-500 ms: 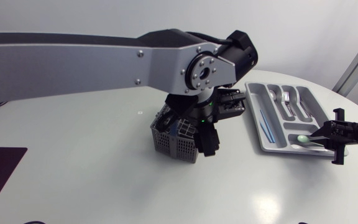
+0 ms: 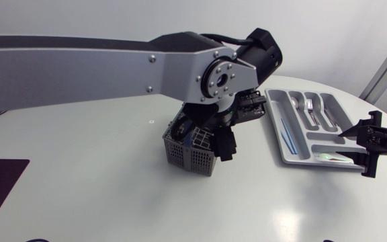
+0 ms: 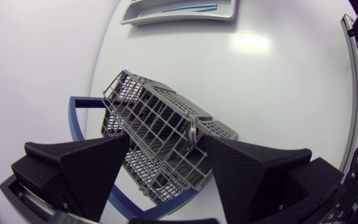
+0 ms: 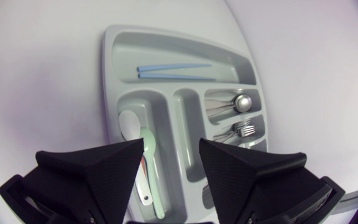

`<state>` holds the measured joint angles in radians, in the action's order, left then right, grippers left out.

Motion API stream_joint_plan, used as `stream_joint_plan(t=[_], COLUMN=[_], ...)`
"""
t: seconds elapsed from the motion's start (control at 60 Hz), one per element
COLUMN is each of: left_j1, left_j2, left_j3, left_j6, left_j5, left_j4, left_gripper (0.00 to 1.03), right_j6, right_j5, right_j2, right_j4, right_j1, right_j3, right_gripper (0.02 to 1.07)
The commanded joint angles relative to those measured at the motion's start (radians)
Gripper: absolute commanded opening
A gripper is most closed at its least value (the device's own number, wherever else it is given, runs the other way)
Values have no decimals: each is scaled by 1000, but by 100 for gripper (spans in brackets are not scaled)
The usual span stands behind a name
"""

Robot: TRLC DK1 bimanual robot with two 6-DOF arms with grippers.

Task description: Unload the cutlery basket into the drawer organizer.

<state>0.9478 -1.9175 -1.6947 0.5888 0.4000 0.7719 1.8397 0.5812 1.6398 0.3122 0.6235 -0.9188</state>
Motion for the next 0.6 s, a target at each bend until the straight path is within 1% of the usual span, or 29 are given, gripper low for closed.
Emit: stream_joint_plan(t=[0.0,0.15,0.233,0.283,0.35,0.45,0.583], left_j1=[16,29,36,39,45,45,45], left_j2=[-5,-18,-26,-31,-34,-44,-63], left_j3=[17,27,38,41,47,47,35], left_j6=[20,16,16,14,11,9,6], left_j5=[30,51,62,65,80,80,99], left_j4=[-13,-28,-34,-36,-42,-42,-43], left_gripper=[97,96,96,93,93,93,93], right_j6=[-33,-57,-79,-83,-94,-103,-115], right_j5=[37,100,128,137,151,169,180], right_j2=[-83,-192,-241,-265,-298,-339,-374], right_j4=[36,134,151,163,186,211,217], right_j1=[-5,-5,-5,-5,-5,-7,-13], right_j3=[43,74,97,109,124,149,181], right_gripper=[75,75,77,78,78,78,78])
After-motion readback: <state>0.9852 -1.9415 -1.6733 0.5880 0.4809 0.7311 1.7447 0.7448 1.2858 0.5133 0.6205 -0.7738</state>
